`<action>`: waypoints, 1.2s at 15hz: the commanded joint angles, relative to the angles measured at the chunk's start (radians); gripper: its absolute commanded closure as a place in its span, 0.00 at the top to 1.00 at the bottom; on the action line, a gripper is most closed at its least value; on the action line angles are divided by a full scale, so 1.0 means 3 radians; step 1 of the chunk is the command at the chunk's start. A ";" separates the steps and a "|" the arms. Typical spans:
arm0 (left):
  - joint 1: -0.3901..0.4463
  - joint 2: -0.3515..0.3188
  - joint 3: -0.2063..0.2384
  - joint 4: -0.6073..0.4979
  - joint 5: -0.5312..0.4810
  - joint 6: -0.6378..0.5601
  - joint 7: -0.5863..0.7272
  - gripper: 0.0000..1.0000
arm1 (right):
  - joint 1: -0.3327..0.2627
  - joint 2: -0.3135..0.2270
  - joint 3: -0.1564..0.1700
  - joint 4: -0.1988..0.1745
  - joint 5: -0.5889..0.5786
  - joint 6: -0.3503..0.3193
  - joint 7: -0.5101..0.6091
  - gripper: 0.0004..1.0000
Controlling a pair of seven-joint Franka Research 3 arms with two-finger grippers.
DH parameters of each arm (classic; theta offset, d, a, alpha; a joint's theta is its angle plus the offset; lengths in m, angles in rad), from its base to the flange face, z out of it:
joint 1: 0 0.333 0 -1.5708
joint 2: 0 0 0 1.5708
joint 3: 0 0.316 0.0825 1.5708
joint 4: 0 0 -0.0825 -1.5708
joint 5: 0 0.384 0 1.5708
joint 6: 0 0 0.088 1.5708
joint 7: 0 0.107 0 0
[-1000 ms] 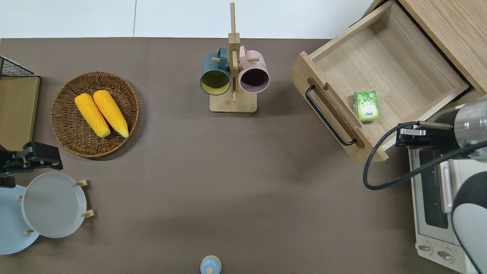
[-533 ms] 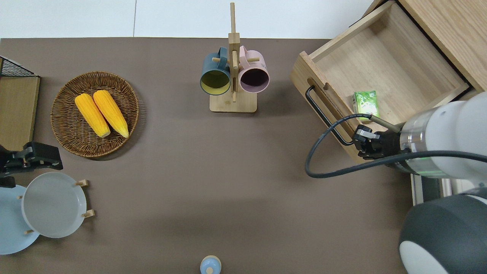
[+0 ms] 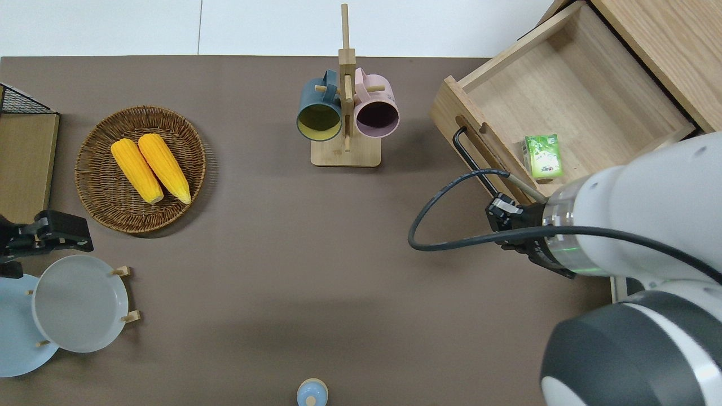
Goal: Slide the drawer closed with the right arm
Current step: 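Bring the right gripper against the drawer front beside its metal handle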
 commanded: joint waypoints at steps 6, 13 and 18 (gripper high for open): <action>-0.0014 -0.0028 0.0017 0.0001 -0.0012 -0.0007 0.0032 0.99 | 0.0181 0.0127 0.0120 -0.0376 0.0081 0.0518 0.0487 0.08; -0.0014 -0.0028 0.0017 0.0001 -0.0012 -0.0007 0.0032 0.99 | 0.0181 0.0234 0.0115 -0.0489 0.0081 0.0698 0.0462 0.05; -0.0014 -0.0028 0.0017 0.0001 -0.0012 -0.0007 0.0032 0.99 | 0.0181 0.0418 0.0115 -0.0495 0.0040 0.0876 0.0482 0.01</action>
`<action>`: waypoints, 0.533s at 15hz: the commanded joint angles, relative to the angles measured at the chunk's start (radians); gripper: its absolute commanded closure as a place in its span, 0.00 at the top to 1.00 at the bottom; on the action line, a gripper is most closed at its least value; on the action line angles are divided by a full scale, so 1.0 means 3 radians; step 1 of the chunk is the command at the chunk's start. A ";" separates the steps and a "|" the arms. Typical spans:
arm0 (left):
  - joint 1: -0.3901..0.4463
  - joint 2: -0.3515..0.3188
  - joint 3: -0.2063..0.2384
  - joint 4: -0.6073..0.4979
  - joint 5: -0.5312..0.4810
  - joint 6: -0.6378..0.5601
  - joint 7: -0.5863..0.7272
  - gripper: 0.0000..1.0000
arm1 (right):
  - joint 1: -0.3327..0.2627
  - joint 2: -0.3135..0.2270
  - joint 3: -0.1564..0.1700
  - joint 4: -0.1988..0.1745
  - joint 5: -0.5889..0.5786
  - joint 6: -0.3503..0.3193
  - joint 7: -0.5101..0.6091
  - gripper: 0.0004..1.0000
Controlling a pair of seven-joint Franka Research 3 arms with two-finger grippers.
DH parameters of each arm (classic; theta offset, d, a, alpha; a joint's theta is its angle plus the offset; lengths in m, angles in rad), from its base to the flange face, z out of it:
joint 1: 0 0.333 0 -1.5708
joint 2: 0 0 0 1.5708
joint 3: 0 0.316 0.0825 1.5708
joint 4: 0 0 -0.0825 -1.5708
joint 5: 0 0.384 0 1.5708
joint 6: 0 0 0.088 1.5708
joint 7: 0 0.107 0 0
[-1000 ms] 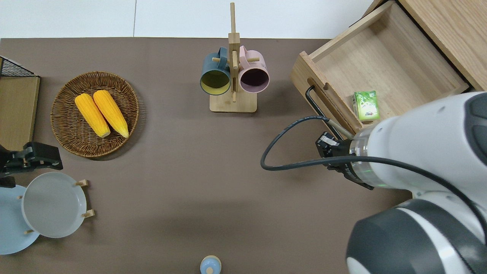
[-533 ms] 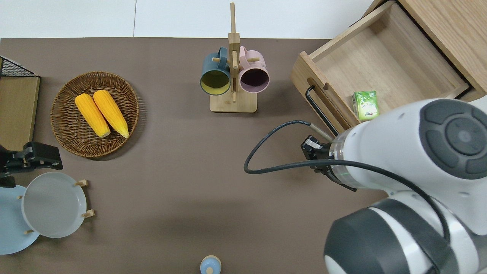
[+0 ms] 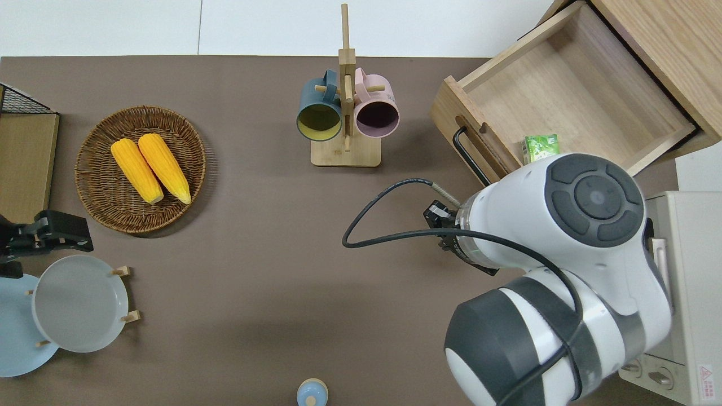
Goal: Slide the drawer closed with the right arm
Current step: 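Bring the right gripper against the drawer front beside its metal handle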
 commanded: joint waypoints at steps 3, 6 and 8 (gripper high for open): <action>-0.0014 -0.0028 0.0017 0.0001 -0.0012 -0.0007 0.0032 0.99 | -0.0013 0.0245 -0.0019 -0.0038 0.0018 0.0332 0.0045 0.01; -0.0014 -0.0028 0.0017 0.0001 -0.0012 -0.0007 0.0032 0.99 | -0.0013 0.0307 -0.0086 -0.0033 -0.0053 0.0405 0.0035 0.00; -0.0014 -0.0028 0.0017 0.0001 -0.0012 -0.0007 0.0032 0.99 | -0.0013 0.0348 -0.0116 -0.0033 -0.0104 0.0456 0.0010 0.00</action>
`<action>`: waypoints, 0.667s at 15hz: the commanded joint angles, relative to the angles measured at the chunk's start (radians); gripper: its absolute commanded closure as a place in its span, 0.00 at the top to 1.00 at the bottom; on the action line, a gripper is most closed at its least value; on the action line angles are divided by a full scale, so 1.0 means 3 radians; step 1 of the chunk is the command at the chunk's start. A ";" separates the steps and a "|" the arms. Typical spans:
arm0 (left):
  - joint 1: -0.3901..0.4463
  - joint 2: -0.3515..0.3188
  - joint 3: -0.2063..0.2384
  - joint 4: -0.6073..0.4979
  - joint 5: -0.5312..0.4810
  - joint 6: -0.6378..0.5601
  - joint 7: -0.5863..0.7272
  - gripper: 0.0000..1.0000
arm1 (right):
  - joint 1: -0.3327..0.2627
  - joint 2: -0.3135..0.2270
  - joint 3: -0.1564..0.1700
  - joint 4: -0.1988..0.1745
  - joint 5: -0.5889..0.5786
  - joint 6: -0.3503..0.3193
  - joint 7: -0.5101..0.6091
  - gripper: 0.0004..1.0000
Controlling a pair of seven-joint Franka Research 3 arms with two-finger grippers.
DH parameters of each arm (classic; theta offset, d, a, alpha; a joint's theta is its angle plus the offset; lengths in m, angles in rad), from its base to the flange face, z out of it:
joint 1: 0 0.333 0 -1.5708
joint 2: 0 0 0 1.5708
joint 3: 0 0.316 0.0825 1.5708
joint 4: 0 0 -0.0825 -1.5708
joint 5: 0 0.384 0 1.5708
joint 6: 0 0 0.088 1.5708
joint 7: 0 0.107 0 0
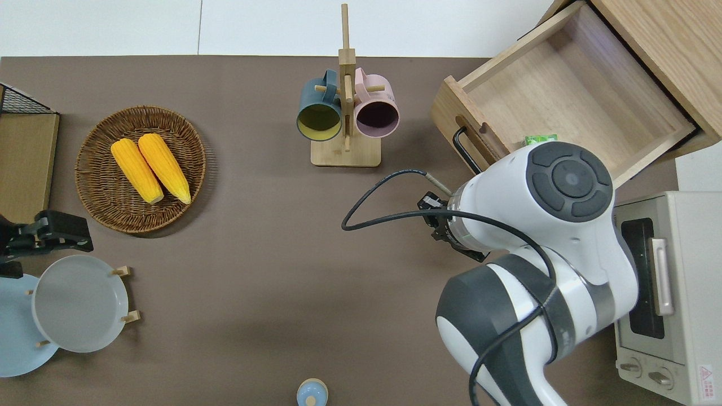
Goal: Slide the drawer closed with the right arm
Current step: 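Bring the right gripper against the drawer front beside its metal handle, then push the drawer front away from the robot with the right gripper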
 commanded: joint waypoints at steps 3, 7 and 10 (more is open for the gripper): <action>-0.0014 -0.0028 0.0017 0.0001 -0.0012 -0.0007 0.0032 0.99 | -0.0011 0.0065 -0.0071 -0.0007 -0.0164 0.0297 0.0035 0.00; -0.0014 -0.0028 0.0017 0.0001 -0.0012 -0.0007 0.0032 0.99 | -0.0011 0.0106 -0.0142 0.0014 -0.0206 0.0414 0.0010 0.00; -0.0014 -0.0028 0.0017 0.0001 -0.0012 -0.0007 0.0032 0.99 | -0.0011 0.0142 -0.0219 0.0029 -0.0256 0.0528 -0.0021 0.00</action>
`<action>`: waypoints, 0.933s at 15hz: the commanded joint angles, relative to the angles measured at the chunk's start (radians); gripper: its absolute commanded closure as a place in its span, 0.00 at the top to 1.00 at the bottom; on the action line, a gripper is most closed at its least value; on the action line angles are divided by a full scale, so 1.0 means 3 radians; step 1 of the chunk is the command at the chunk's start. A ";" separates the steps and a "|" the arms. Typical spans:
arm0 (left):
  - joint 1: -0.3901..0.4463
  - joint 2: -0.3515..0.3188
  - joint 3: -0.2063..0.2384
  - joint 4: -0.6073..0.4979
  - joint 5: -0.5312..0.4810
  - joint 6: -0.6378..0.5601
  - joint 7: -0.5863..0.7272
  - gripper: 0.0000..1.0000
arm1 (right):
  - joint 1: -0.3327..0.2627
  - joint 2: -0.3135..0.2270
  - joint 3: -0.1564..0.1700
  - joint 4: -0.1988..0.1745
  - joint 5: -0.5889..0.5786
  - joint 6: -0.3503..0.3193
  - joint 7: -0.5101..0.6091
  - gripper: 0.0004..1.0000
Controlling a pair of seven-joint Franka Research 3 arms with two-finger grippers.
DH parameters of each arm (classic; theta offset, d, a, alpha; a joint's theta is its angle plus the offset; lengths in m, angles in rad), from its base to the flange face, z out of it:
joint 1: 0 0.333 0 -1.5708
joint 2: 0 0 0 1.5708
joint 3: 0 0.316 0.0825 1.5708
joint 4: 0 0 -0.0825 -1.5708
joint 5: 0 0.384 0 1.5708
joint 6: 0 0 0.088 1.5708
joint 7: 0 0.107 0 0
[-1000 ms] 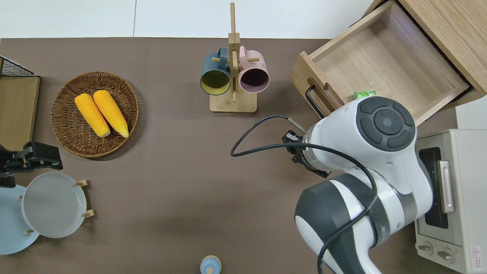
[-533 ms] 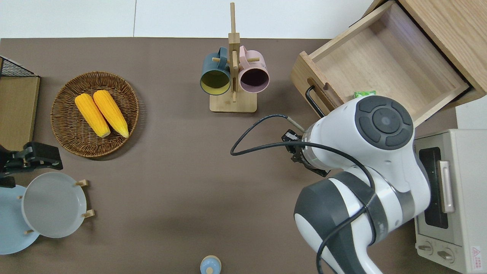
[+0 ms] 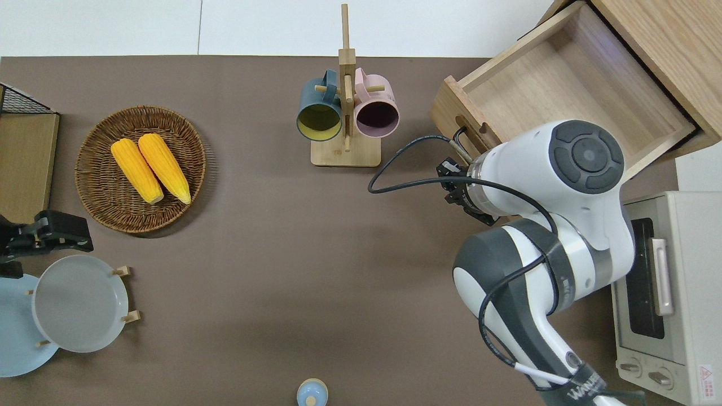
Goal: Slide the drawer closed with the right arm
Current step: 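Push the drawer front away from the robot with the right gripper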
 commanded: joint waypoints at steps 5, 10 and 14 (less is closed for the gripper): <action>-0.0014 -0.0028 0.0017 0.0001 -0.0012 -0.0007 0.0032 0.99 | -0.0010 0.0113 -0.0134 0.0032 -0.0176 0.0279 -0.0112 0.00; -0.0014 -0.0028 0.0017 0.0001 -0.0012 -0.0007 0.0032 0.99 | -0.0010 0.0221 -0.0271 0.0083 -0.0181 0.0361 -0.0301 0.00; -0.0014 -0.0028 0.0017 0.0001 -0.0012 -0.0007 0.0032 0.99 | -0.0015 0.0292 -0.0359 0.0175 -0.0288 0.0377 -0.0464 0.00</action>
